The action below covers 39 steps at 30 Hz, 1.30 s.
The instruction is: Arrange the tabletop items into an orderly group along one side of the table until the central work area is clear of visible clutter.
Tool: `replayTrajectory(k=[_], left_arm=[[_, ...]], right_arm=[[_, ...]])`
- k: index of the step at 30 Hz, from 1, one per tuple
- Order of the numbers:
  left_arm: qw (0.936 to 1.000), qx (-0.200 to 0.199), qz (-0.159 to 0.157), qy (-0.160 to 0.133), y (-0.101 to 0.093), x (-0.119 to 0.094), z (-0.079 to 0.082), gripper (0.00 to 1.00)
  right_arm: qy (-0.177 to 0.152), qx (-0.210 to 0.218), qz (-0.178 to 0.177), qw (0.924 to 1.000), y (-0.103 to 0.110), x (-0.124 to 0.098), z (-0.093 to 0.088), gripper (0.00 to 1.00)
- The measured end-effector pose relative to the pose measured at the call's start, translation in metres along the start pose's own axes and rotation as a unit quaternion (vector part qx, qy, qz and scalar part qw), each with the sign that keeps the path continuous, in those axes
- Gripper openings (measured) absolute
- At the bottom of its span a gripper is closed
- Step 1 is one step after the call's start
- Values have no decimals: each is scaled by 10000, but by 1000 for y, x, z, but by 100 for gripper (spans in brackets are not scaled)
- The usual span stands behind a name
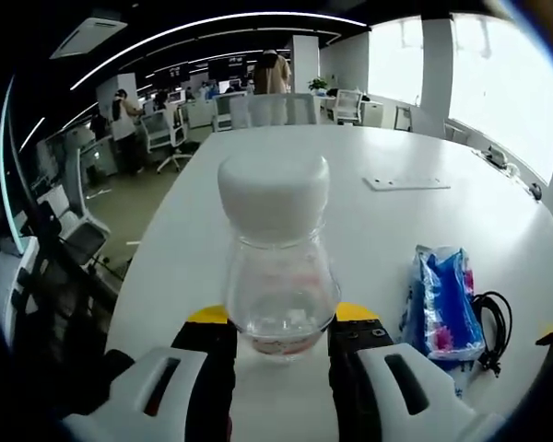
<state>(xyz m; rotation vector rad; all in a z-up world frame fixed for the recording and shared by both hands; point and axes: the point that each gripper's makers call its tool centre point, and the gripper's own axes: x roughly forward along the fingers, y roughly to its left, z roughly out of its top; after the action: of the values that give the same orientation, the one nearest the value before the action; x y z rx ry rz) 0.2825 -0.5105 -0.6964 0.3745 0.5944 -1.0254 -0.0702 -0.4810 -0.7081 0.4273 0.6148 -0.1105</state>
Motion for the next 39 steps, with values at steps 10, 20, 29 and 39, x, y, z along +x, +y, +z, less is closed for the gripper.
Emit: replayTrajectory(k=[10, 20, 29, 39], left_arm=[[9998, -155, 60, 63, 0, 0, 0, 39], [9991, -409, -90, -37, -4, -16, 4, 46], [9986, -515, -81, -109, 1, -50, -5, 46], [9989, -404, -225, -28, -9, -76, -24, 47]], right_arm=[[4, 54, -32, 10000, -1, -2, -4, 63], [-75, 62, -42, 9999, 1, -2, -1, 63], [-121, 69, -5, 9999, 6, 0, -3, 63], [-181, 97, 11, 9998, 10, -1, -4, 63]])
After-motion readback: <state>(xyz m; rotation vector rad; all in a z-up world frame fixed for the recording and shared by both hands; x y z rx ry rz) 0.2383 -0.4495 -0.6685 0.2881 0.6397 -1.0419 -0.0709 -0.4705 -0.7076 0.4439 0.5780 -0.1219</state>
